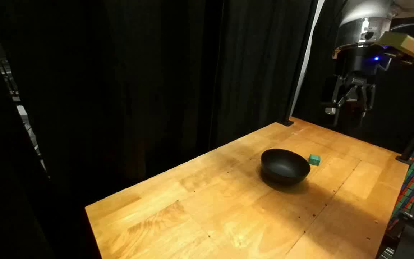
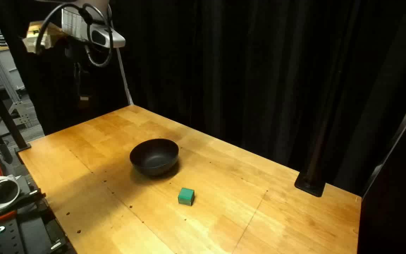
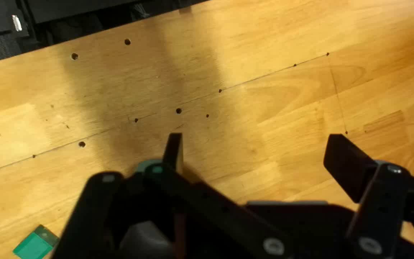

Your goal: Put the block in the bowl

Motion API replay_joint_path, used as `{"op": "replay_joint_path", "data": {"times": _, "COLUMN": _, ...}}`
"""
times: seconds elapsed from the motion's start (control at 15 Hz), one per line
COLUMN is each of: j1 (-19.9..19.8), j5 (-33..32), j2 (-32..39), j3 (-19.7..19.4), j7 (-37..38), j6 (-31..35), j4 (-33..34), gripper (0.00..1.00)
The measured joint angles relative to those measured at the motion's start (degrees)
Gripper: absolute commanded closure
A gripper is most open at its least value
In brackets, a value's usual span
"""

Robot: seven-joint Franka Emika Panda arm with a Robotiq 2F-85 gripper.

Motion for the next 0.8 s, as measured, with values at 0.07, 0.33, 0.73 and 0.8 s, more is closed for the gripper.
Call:
{"op": "replay_joint_path", "data": {"times": 0.07, "j1": 0.0, "j5": 0.0, "j2": 0.0, "j3": 0.0, "j7": 0.0, "j6": 0.0, "j4": 0.1, "gripper": 0.00}}
{"op": "replay_joint_path", "data": {"times": 0.33, "j1": 0.0, "j5": 0.0, "j2": 0.0, "j3": 0.0, "j7": 0.0, "j6": 0.0, "j4": 0.5, "gripper": 0.00}}
{"op": "replay_joint_path", "data": {"times": 0.73, "j1": -1.6, "j5": -3.5, "j2": 4.5, "j3": 0.3, "j7": 7.7, "j6": 9.3, "j4": -1.0, "gripper": 0.00}}
{"op": "replay_joint_path", "data": {"times": 0.8, "j1": -2.6, "j5": -4.7, "j2": 7.3, "j3": 0.1, "j7": 9.5, "j6": 13.1, "j4": -1.0, "gripper": 0.00}}
